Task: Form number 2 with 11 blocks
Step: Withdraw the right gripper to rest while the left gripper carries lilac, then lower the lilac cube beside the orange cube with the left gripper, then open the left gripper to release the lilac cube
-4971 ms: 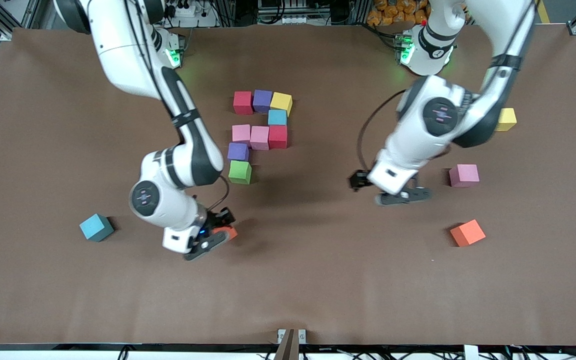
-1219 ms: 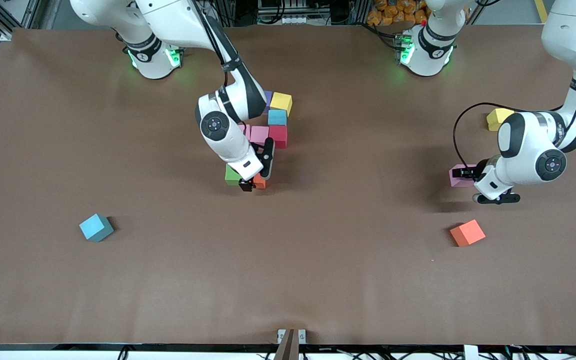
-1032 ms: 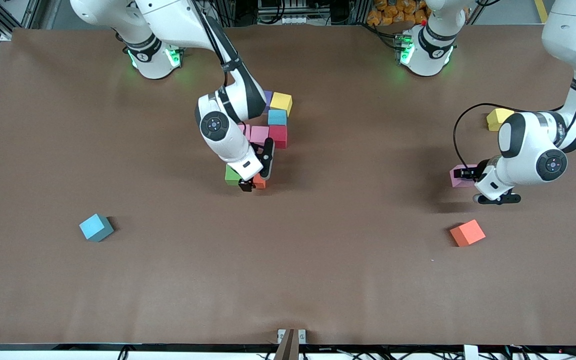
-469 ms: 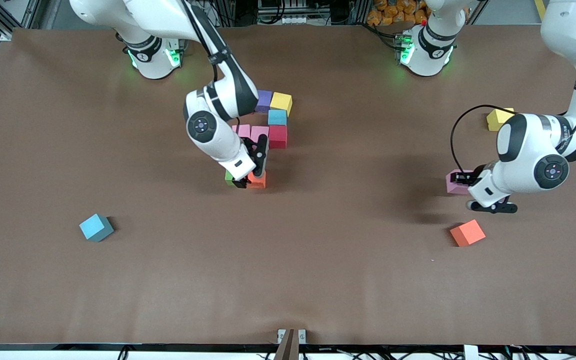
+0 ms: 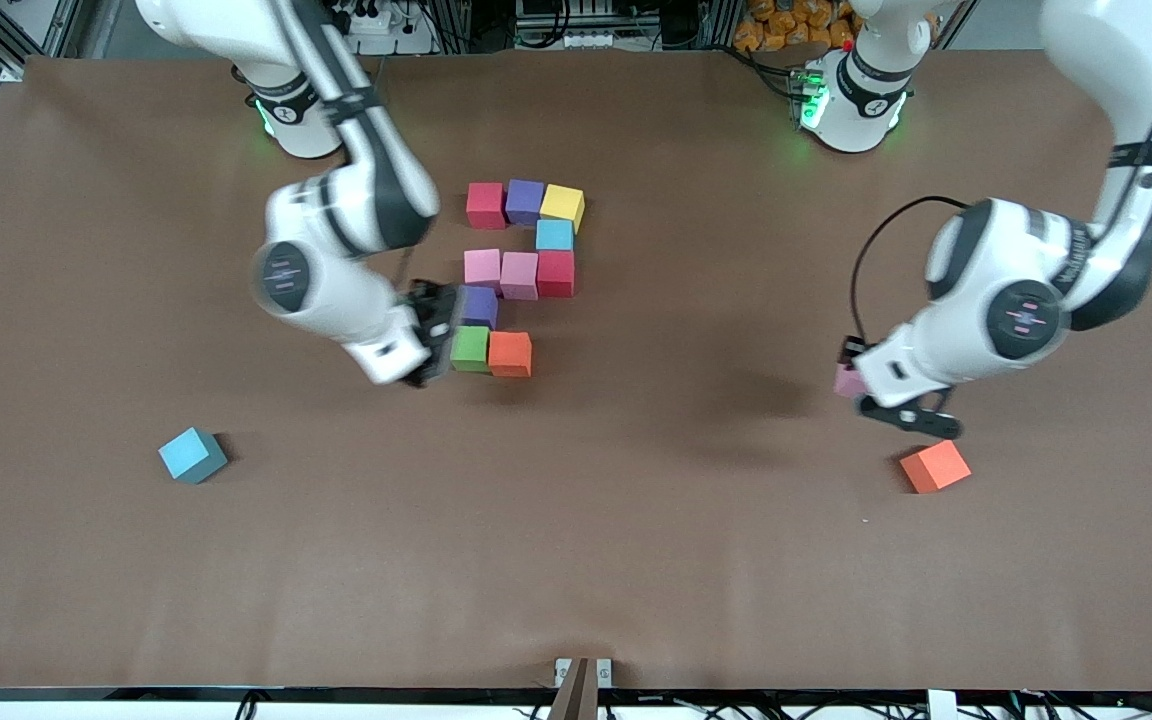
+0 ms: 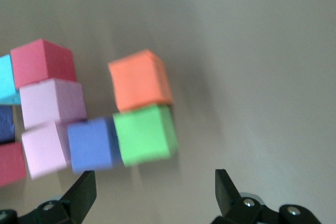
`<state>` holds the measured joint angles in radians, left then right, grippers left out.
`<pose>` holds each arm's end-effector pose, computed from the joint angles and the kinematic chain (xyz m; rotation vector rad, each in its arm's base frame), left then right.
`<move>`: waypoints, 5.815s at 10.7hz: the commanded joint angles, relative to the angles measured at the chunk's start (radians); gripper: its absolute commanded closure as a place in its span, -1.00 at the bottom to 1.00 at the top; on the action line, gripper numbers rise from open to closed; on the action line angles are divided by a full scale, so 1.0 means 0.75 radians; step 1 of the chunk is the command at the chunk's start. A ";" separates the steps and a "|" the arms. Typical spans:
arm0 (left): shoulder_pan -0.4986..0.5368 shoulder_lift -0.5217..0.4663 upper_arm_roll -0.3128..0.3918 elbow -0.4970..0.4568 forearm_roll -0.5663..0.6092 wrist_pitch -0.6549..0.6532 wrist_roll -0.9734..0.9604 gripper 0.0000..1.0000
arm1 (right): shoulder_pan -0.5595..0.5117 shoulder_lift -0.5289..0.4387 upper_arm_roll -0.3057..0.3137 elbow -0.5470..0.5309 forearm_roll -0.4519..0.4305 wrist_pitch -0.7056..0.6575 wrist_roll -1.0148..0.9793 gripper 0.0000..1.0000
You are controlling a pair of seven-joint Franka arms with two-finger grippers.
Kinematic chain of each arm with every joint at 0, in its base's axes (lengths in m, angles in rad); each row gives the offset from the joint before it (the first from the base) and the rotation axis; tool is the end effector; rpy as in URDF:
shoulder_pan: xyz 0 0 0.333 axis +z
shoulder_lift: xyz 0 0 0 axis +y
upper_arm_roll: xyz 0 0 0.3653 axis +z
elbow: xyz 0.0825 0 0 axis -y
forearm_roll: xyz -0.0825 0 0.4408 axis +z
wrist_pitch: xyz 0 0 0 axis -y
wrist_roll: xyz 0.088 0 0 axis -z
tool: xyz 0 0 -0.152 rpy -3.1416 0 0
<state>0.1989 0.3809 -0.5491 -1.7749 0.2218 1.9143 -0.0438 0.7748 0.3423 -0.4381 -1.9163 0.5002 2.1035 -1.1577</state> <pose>0.6508 -0.1877 0.3306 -3.0338 0.5933 0.2703 0.6098 0.2673 0.2922 -2.3314 -1.6424 -0.0178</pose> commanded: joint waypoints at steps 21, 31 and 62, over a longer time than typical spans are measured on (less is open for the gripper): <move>-1.108 0.549 0.329 0.524 0.242 0.389 0.447 0.00 | -1.209 -0.240 0.703 0.614 -0.612 -0.720 1.400 -1.00; -1.169 0.627 0.366 0.556 0.238 0.426 0.565 -0.03 | -1.221 -0.227 0.682 0.612 -0.591 -0.718 1.327 -1.00; -0.959 0.266 0.331 0.544 -0.003 -0.085 0.535 -1.00 | -1.140 -0.229 0.582 0.610 -0.567 -0.706 1.241 -1.00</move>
<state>-0.6169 0.6556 -0.2890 -1.3377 0.2706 1.9142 0.3456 -0.1210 0.1827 0.0348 -1.4534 0.0712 1.5687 -0.2254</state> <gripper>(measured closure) 0.000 0.000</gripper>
